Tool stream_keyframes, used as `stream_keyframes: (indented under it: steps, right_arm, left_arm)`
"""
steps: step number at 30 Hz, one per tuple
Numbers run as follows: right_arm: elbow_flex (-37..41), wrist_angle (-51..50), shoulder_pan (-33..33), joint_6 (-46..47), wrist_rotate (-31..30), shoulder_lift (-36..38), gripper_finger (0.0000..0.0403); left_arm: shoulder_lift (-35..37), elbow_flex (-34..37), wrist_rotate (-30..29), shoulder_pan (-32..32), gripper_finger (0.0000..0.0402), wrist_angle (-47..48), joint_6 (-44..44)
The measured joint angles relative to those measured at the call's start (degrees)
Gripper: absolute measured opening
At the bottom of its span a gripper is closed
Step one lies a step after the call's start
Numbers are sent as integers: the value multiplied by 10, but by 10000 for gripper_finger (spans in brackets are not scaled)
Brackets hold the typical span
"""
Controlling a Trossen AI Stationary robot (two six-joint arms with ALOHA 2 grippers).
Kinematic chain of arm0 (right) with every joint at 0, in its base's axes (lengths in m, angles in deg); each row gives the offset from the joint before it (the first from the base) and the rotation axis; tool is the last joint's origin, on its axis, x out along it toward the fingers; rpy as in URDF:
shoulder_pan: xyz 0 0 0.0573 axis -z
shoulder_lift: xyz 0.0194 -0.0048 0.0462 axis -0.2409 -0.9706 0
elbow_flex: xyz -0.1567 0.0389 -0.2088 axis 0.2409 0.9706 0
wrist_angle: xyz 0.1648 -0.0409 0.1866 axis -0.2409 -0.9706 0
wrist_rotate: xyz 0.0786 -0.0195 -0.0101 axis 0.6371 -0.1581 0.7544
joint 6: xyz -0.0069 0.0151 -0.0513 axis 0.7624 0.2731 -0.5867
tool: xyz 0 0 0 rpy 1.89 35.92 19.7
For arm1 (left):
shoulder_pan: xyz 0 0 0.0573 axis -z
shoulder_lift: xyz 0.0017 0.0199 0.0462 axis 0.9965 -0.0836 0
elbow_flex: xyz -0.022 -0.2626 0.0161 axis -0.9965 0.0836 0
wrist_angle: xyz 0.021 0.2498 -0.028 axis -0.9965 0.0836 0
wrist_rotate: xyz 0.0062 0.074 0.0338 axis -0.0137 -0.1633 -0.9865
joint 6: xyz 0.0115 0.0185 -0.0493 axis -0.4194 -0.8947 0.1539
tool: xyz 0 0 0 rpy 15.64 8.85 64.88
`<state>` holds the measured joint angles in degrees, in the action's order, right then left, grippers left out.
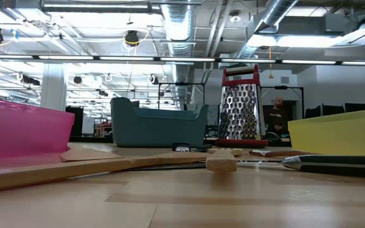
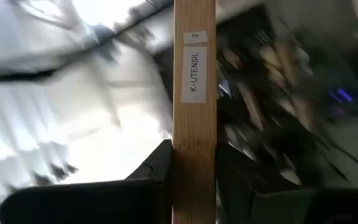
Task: Pick & Place Kitchen Items
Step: Put the brown spatula into the yellow bin
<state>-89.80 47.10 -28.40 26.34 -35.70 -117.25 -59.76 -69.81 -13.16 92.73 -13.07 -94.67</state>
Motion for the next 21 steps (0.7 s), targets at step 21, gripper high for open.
stream_keyframes:
  steps: [21]
  right_arm:
    - [0,14,58,-9,1,0,266]
  left_arm:
    - [57,0,231,43,66,52,132]
